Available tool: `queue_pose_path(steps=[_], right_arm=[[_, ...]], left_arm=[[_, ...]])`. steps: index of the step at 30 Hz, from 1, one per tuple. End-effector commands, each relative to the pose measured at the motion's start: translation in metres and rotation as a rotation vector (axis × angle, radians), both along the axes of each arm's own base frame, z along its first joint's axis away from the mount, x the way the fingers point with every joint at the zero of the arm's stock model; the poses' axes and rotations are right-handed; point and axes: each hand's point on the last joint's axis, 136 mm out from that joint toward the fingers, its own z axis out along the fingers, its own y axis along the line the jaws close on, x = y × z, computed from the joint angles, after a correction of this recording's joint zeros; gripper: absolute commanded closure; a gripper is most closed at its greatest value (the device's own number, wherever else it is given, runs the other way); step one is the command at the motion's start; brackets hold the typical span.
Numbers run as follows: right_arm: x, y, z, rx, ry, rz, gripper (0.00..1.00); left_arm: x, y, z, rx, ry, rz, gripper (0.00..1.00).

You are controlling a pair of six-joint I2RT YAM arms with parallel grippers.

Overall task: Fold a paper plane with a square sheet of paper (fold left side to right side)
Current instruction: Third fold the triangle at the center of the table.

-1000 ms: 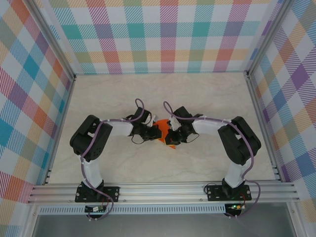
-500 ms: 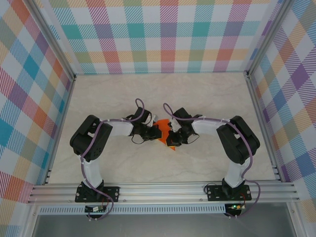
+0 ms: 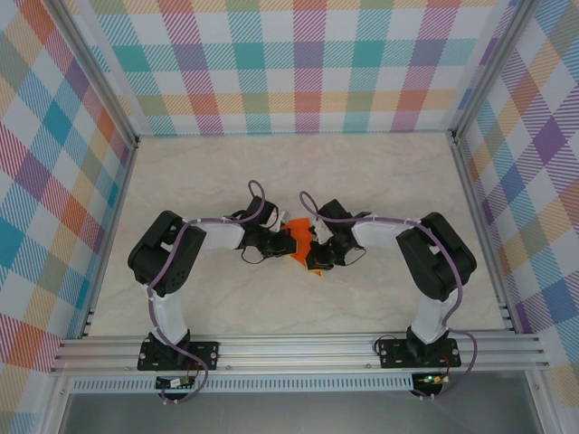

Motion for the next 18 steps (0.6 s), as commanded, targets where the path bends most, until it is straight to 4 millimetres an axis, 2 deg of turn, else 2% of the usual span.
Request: queue_pose_path(steps=[1,14,16,18], right_arm=[[-0.020,-0.020,-0.012,-0.062,0.065,-0.012,1.00],[-0.048,-0.051,-0.017,-0.087,0.091,-0.056,1.00],[-0.048,-0.053,-0.011,-0.073,0.082,-0.067,1.00],[-0.043,-0.048,0.005,-0.041,0.050,-0.064,1.00]], left_arm=[[-0.013,0.029,-0.036,0.178,0.052,0.032,1.00],[-0.013,0.029,-0.039,0.184,0.058,0.034,1.00],[-0.013,0.029,-0.038,0.183,0.055,0.034,1.00],[-0.012,0.029,-0.035,0.179,0.051,0.033,1.00]])
